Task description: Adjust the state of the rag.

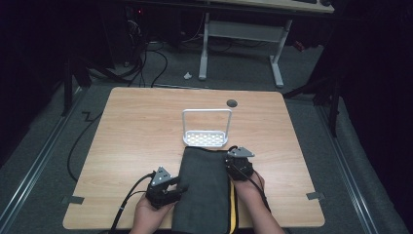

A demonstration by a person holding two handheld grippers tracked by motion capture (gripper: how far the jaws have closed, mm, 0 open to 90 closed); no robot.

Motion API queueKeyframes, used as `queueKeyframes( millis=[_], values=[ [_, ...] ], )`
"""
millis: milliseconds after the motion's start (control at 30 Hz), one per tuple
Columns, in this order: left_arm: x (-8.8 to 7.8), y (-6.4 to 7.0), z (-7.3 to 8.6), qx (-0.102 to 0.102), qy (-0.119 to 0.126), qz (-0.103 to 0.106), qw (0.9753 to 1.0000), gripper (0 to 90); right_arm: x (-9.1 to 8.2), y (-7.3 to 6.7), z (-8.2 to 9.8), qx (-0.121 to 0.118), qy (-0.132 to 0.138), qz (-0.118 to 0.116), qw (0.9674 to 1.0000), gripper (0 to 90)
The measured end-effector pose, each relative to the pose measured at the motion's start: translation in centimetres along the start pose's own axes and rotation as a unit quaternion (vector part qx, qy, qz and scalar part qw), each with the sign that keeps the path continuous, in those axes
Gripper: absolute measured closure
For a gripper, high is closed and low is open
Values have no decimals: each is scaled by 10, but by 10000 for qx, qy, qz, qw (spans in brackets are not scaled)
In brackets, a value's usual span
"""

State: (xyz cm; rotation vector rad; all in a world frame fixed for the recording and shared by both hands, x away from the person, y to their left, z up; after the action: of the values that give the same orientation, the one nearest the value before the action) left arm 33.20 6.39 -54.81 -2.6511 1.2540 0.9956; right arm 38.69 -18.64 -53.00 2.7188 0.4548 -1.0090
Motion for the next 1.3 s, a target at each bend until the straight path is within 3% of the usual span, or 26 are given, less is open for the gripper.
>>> queueKeyframes(
  millis=[67,133,233,267,333,400,500,633,767,933,1067,1200,1300],
  values=[
    [3,6,1,71,-100,-9,9999,541,-7,7,-1,25,45,127,9999,833],
    [5,13,3,233,-179,-85,9995,543,-6,13,4,-27,-121,290,9995,804],
    [5,23,6,409,-258,-128,9987,540,4,21,15,127,-465,344,9982,609],
    [4,25,7,434,-268,-120,9986,540,5,23,16,216,-407,354,9983,563],
    [3,28,8,390,-276,-46,9988,540,6,27,17,422,-394,184,9982,594],
    [2,29,9,338,-292,18,9990,541,6,28,18,503,-391,-18,9980,686],
    [-2,28,8,263,-250,74,9993,539,4,23,20,392,-343,-127,9986,780],
    [-6,21,3,173,-93,46,9998,521,0,17,24,202,-243,-176,9993,807],
    [-7,-2,-12,-117,155,-103,9998,487,-10,8,34,41,-142,-394,9991,811],
    [13,-30,-30,-667,62,-154,9976,426,-16,2,39,-58,-109,-477,9988,811],
    [35,-38,-38,-889,-104,-220,9957,418,-17,1,40,-67,-67,-481,9988,810],
    [46,-41,-42,-913,-180,-366,9950,461,-17,0,40,-68,-44,-453,9989,809],
    [49,-41,-43,-1054,-189,-244,9939,539,-17,0,41,-83,-24,-457,9989,806]
  ],
)
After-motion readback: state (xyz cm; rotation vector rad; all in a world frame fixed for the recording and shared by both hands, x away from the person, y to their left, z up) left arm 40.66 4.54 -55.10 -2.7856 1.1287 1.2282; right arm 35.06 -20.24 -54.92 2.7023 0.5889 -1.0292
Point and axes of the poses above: each handheld gripper's, and its own axes: x roughly forward along the jaws, z roughly out of its underside, y roughly to its right, the point moved 3 cm from there along x, roughly forward along the jaws
